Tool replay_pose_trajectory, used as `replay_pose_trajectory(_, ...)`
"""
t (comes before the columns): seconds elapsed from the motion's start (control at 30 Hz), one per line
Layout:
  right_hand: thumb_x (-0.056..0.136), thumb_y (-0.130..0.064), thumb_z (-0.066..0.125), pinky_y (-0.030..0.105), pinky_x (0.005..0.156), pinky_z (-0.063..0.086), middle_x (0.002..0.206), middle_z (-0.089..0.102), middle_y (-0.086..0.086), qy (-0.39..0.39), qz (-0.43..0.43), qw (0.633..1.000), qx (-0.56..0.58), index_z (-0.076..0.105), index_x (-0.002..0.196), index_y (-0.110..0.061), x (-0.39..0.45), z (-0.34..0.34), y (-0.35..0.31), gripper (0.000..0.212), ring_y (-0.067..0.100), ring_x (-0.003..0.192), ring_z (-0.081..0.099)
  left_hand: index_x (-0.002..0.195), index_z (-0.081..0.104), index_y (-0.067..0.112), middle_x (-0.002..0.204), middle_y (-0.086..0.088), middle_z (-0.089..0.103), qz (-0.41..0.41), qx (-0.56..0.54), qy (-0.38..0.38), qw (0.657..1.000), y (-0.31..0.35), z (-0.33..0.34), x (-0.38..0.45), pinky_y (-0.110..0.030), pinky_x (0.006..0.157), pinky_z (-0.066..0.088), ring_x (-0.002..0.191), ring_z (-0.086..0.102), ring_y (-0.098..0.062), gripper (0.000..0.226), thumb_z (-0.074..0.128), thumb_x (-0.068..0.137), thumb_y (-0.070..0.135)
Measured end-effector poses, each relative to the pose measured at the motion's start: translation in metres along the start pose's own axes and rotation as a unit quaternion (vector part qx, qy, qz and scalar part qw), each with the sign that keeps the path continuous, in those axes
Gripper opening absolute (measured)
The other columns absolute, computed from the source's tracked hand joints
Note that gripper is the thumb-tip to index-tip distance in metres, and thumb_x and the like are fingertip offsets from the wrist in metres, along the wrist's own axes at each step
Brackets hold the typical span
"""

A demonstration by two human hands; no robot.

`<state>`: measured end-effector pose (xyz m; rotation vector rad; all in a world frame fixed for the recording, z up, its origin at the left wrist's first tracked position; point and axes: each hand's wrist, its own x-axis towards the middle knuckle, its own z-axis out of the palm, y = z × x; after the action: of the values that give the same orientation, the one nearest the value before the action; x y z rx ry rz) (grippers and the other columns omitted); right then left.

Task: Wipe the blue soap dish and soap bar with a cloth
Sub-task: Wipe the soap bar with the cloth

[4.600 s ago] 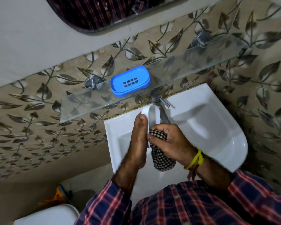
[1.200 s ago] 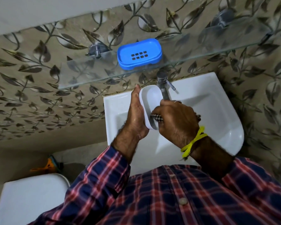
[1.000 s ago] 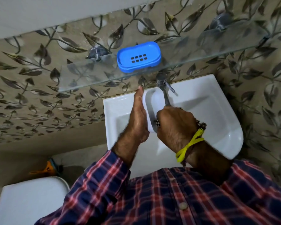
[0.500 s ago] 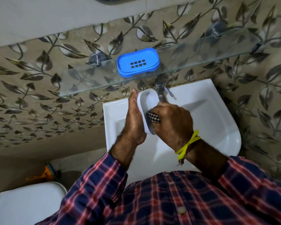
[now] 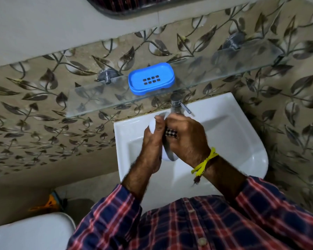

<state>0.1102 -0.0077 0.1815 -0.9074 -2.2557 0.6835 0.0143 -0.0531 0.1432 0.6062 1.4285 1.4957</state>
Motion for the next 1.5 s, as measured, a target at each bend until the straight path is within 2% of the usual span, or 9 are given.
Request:
replay_pose_trajectory(0.1, 0.079, -0.007, 0.066, 0.037, 0.068, 0.054, 0.094, 0.069, -0.002, -0.106, -0.023, 0.994, -0.03, 0.076, 0.094, -0.023, -0.006, -0.012, 0.019, 0.024, 0.025, 0.089, 0.066, 0.105, 0.076, 0.029, 0.106, -0.004, 0.078, 0.024, 0.048, -0.019, 0.998, -0.003, -0.019, 0.001, -0.029, 0.08, 0.058, 0.103, 0.074, -0.021, 0.056, 0.067, 0.074, 0.075)
replay_pose_trajectory(0.2, 0.078, -0.003, 0.073, 0.038, 0.079, 0.055, 0.094, 0.072, 0.001, 0.031, 0.059, 0.996, 0.051, 0.077, 0.099, -0.018, -0.012, -0.026, 0.03, 0.026, 0.018, 0.088, 0.066, 0.113, 0.074, 0.024, 0.108, -0.006, 0.078, 0.01, 0.056, 0.018, 0.998, 0.0, -0.026, -0.002, -0.036, 0.077, 0.06, 0.101, 0.073, -0.027, 0.043, 0.076, 0.08, 0.051)
replay_pose_trajectory(0.3, 0.072, 0.003, 0.075, 0.033, 0.089, 0.054, 0.1, 0.071, 0.006, 0.121, 0.063, 0.99, 0.043, 0.074, 0.107, -0.012, -0.006, -0.029, 0.029, 0.038, 0.017, 0.093, 0.065, 0.107, 0.077, 0.01, 0.099, -0.008, 0.078, 0.062, 0.197, 0.129, 0.97, -0.003, -0.024, -0.003, -0.04, 0.08, 0.059, 0.093, 0.073, -0.028, 0.033, 0.071, 0.083, 0.032)
replay_pose_trajectory(0.53, 0.09, -0.005, 0.044, 0.039, 0.075, 0.053, 0.116, 0.072, 0.003, -0.059, -0.217, 0.968, -0.106, 0.072, 0.114, -0.008, -0.01, -0.004, 0.013, 0.037, 0.032, 0.088, 0.06, 0.082, 0.071, -0.001, 0.077, -0.021, 0.074, 0.138, 0.42, 0.187, 0.878, -0.005, -0.013, -0.017, 0.0, 0.051, 0.032, 0.059, 0.044, -0.015, 0.008, 0.07, 0.075, 0.002)
replay_pose_trajectory(0.7, 0.081, 0.012, 0.061, 0.042, 0.082, 0.053, 0.119, 0.071, 0.004, -0.015, -0.179, 0.982, -0.053, 0.071, 0.116, -0.008, -0.015, -0.002, 0.031, 0.042, 0.036, 0.096, 0.065, 0.079, 0.073, 0.008, 0.077, -0.014, 0.076, 0.165, 0.422, 0.194, 0.87, -0.005, -0.014, -0.025, -0.022, 0.057, 0.029, 0.069, 0.065, -0.032, 0.026, 0.054, 0.075, 0.024)
replay_pose_trajectory(0.9, 0.09, -0.002, 0.055, 0.038, 0.082, 0.053, 0.123, 0.069, 0.002, -0.036, -0.219, 0.973, -0.068, 0.07, 0.119, -0.009, -0.022, 0.005, 0.019, 0.033, 0.03, 0.093, 0.061, 0.084, 0.074, 0.003, 0.08, -0.018, 0.076, 0.168, 0.415, 0.212, 0.869, -0.006, -0.025, -0.028, -0.006, 0.056, 0.036, 0.071, 0.066, -0.033, 0.012, 0.063, 0.078, 0.004)
replay_pose_trajectory(1.03, 0.08, 0.007, 0.065, 0.034, 0.087, 0.047, 0.115, 0.073, 0.007, -0.006, -0.147, 0.989, -0.01, 0.073, 0.114, -0.008, -0.019, 0.0, 0.03, 0.037, 0.016, 0.099, 0.056, 0.09, 0.077, 0.003, 0.088, -0.017, 0.077, 0.151, 0.399, 0.185, 0.885, -0.009, -0.027, -0.027, -0.04, 0.074, 0.056, 0.085, 0.071, -0.038, 0.014, 0.067, 0.085, 0.012)
replay_pose_trajectory(1.37, 0.078, 0.004, 0.073, 0.038, 0.094, 0.051, 0.111, 0.074, 0.009, 0.052, -0.043, 0.994, 0.084, 0.073, 0.112, -0.006, -0.029, 0.006, 0.019, 0.036, 0.022, 0.104, 0.069, 0.088, 0.074, -0.003, 0.086, -0.023, 0.074, 0.17, 0.352, 0.174, 0.904, -0.004, -0.022, -0.033, -0.043, 0.074, 0.055, 0.083, 0.069, -0.042, 0.016, 0.068, 0.088, 0.013)
replay_pose_trajectory(1.5, 0.079, -0.001, 0.075, 0.026, 0.095, 0.049, 0.112, 0.074, 0.005, 0.101, -0.041, 0.991, 0.08, 0.073, 0.112, -0.009, -0.029, 0.014, 0.016, 0.034, 0.013, 0.104, 0.067, 0.094, 0.076, 0.001, 0.088, -0.013, 0.076, 0.204, 0.343, 0.175, 0.9, 0.0, -0.022, -0.035, -0.038, 0.074, 0.057, 0.082, 0.07, -0.03, 0.016, 0.065, 0.088, 0.011)
